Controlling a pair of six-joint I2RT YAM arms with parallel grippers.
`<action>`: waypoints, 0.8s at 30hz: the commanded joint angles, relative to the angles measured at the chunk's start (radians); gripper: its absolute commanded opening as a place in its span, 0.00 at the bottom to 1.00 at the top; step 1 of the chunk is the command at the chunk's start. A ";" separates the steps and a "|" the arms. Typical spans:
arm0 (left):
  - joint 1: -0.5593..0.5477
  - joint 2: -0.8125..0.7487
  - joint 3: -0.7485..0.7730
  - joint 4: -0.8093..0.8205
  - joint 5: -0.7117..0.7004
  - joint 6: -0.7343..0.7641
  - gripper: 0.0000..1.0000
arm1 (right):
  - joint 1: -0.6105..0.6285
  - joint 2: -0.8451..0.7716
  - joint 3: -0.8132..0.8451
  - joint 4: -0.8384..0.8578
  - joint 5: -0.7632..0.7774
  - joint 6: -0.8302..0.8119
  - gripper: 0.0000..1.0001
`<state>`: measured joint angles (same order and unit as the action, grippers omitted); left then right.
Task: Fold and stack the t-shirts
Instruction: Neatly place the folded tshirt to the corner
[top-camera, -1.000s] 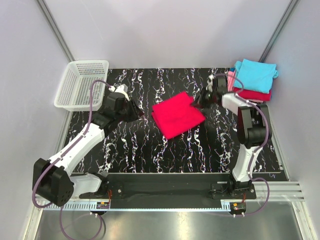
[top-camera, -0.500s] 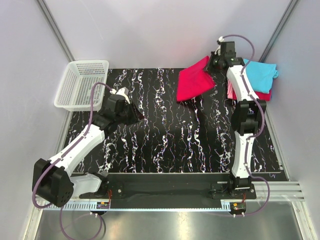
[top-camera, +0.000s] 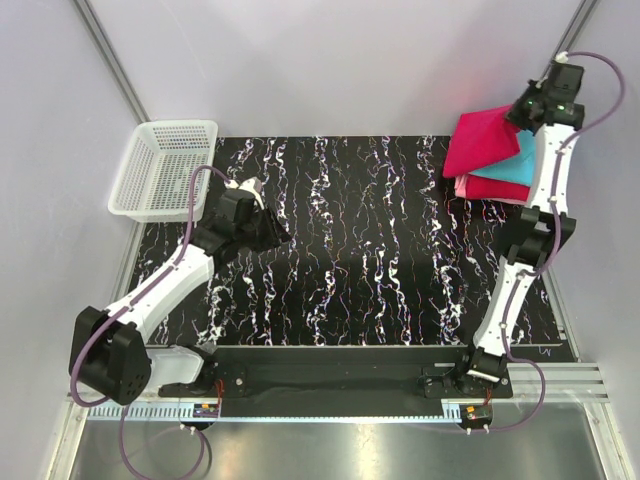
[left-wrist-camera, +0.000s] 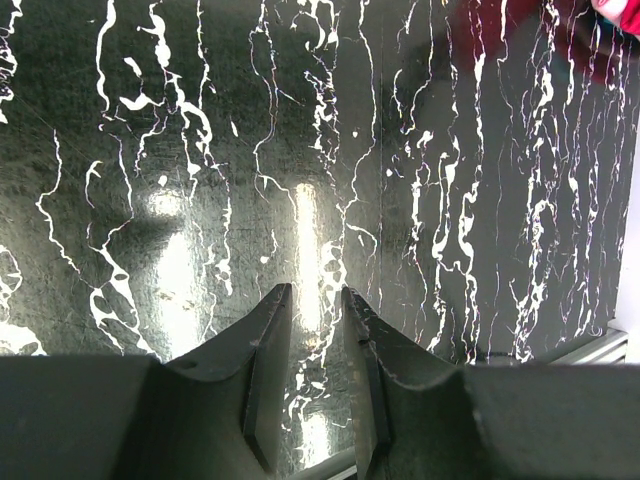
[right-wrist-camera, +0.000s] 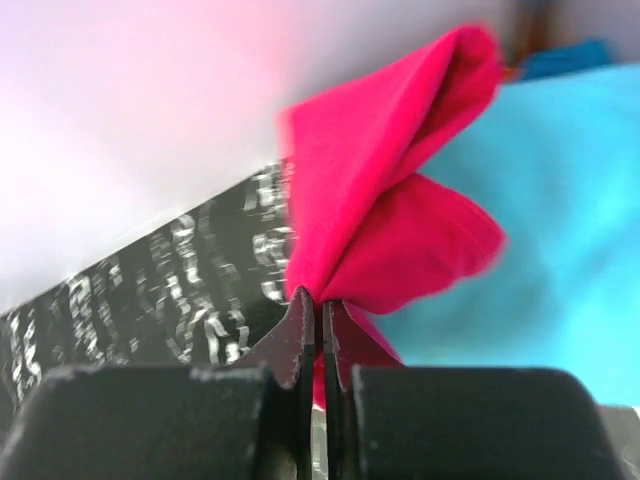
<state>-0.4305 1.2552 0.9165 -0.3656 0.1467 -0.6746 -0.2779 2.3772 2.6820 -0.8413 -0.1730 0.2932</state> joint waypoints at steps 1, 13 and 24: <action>0.006 0.009 0.016 0.030 0.031 0.007 0.31 | -0.033 -0.059 0.035 0.015 0.024 0.020 0.00; 0.004 0.021 0.002 0.037 0.045 -0.010 0.31 | -0.096 -0.116 -0.077 0.021 0.265 0.061 0.00; 0.004 0.035 0.002 0.033 0.036 -0.006 0.31 | -0.110 -0.072 -0.059 0.015 0.457 0.024 0.00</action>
<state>-0.4305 1.2831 0.9157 -0.3653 0.1650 -0.6819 -0.3664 2.3611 2.5675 -0.8661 0.1768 0.3466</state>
